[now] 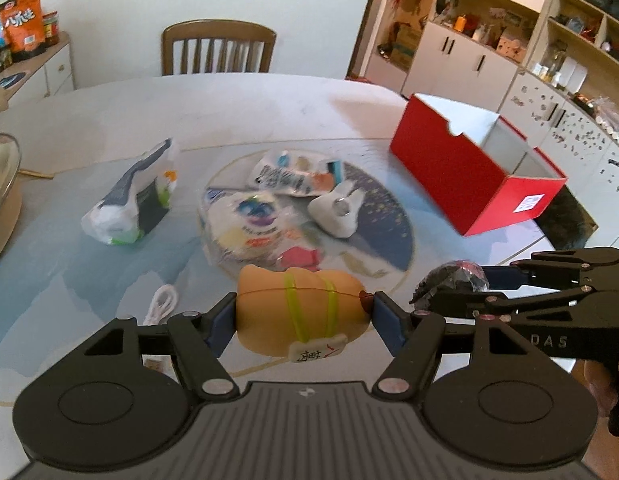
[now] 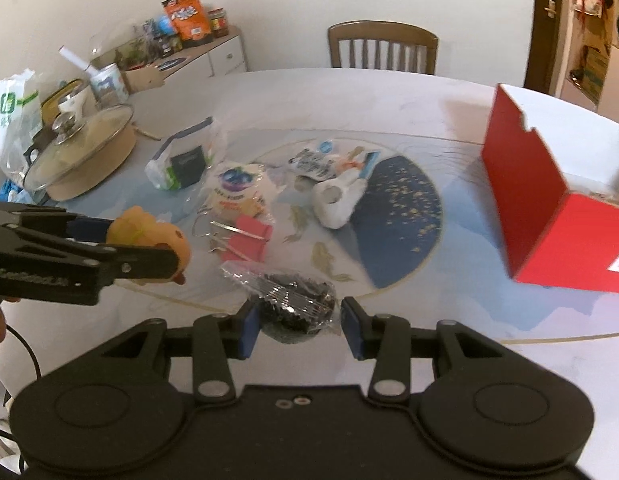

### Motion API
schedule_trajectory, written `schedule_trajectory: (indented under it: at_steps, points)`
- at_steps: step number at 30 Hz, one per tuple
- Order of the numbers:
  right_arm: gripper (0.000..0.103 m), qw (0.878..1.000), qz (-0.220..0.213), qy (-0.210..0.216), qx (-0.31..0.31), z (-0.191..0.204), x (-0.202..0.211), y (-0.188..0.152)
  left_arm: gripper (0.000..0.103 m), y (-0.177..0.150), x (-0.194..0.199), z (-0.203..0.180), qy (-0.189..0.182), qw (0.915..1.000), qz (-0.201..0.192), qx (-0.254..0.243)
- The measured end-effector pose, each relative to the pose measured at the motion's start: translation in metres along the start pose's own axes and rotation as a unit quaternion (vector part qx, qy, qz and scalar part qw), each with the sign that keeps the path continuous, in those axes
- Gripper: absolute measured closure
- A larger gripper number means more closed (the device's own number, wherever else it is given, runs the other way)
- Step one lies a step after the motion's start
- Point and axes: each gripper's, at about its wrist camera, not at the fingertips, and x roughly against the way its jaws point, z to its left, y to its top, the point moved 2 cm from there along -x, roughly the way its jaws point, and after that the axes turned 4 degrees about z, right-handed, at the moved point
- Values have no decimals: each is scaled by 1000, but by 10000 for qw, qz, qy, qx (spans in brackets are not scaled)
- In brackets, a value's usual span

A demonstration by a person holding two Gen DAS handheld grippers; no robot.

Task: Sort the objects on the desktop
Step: 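Carry the yellow toy and black bagged item over the red shoebox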

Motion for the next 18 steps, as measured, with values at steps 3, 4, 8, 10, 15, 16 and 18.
schedule_trajectory:
  at_steps: [3, 4, 8, 10, 15, 16, 18]
  points:
    - [61, 10000, -46, 6, -81, -11, 10, 4, 33, 6, 1, -8, -77, 10000, -28, 4]
    - [61, 9999, -56, -2, -88, -15, 13, 5, 33, 8, 2, -11, -98, 9999, -40, 5]
    - [61, 9998, -129, -3, -160, -32, 28, 13, 32, 19, 4, -24, -178, 9998, -103, 16]
    - [61, 9996, -171, -14, -228, -42, 35, 19, 32, 25, 4, -31, -205, 9997, -141, -6]
    - [61, 9991, -263, 26, -340, -68, 48, 31, 32, 41, 0, -54, -237, 9994, -231, -75]
    - [61, 9990, -281, 33, -342, -73, 50, 33, 32, 44, -1, -59, -235, 9994, -248, -89]
    - [61, 9990, -324, 29, -312, -84, 54, 38, 32, 51, -5, -69, -240, 9993, -284, -104]
